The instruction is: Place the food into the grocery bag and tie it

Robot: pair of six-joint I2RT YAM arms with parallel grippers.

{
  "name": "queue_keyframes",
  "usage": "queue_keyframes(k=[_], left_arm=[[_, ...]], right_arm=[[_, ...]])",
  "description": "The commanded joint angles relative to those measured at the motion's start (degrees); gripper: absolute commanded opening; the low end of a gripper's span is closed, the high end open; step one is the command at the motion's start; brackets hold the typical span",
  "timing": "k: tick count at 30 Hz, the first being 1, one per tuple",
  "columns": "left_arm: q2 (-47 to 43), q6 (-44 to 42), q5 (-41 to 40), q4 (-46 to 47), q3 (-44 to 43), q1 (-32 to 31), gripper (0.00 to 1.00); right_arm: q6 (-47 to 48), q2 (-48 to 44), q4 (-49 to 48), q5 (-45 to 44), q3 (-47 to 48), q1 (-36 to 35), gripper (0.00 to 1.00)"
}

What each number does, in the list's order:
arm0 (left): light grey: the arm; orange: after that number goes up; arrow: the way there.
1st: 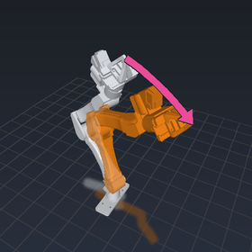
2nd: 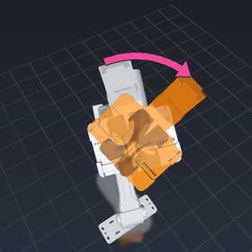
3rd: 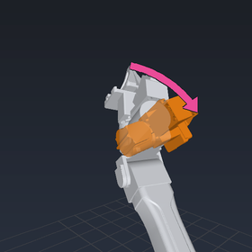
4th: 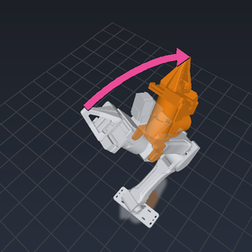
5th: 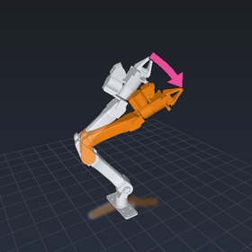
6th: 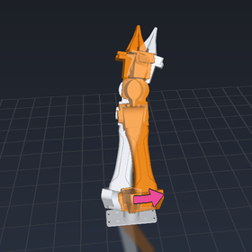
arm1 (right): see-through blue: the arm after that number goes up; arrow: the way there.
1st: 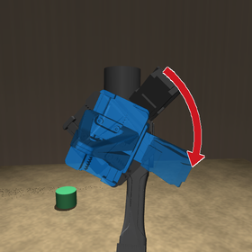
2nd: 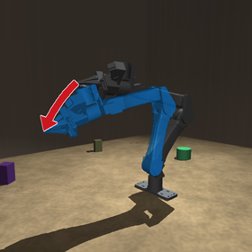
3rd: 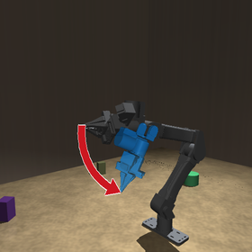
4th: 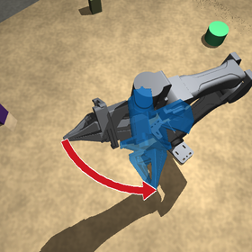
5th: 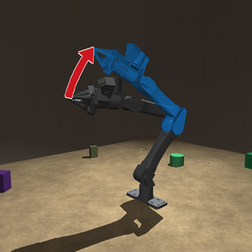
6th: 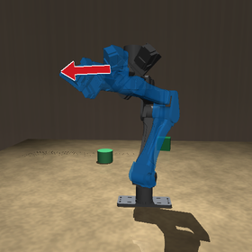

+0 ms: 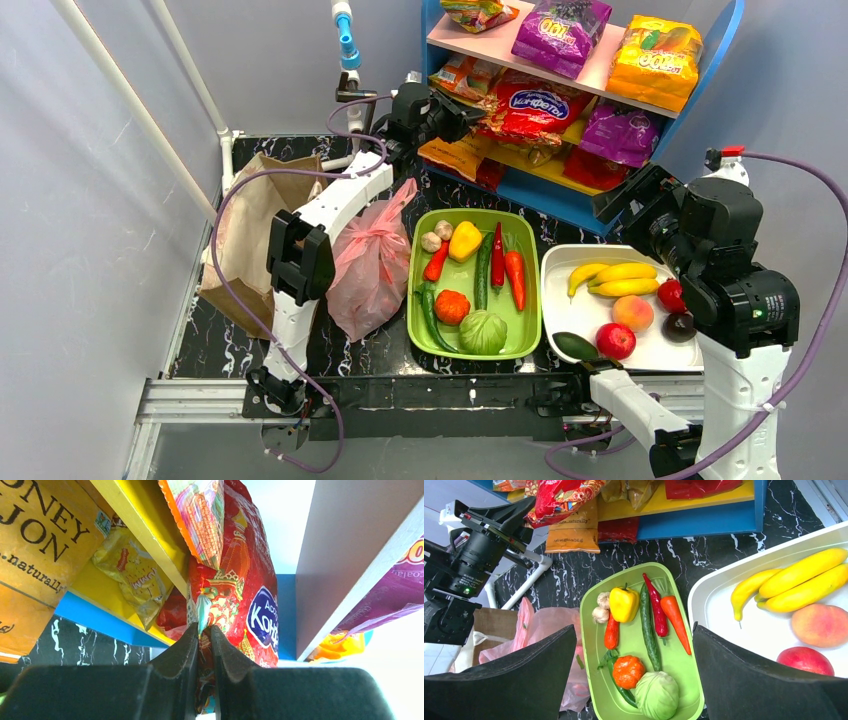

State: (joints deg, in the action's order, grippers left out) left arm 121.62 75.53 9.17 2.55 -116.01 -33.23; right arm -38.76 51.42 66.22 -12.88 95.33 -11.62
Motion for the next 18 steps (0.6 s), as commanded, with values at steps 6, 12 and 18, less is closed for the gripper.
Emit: queue_keyframes(k=[6,12,18], left_arm=[[-5.6,1.4,13.5,0.3,0.4,0.7,0.0],[-10.0,0.7,14.0,1.0,5.0,1.1,0.0],[-13.0,0.5,18.1,0.9,7.4,2.2,0.0]], right_arm=[[0.0,-0.4,-2.6,0.4,-0.4,0.3,0.92],[0.0,-0.7,-2.7,0.3,-0.7,0.3,0.92],[-0.1,-0.8,-2.9,0.9,-1.1,0.3,0.92]])
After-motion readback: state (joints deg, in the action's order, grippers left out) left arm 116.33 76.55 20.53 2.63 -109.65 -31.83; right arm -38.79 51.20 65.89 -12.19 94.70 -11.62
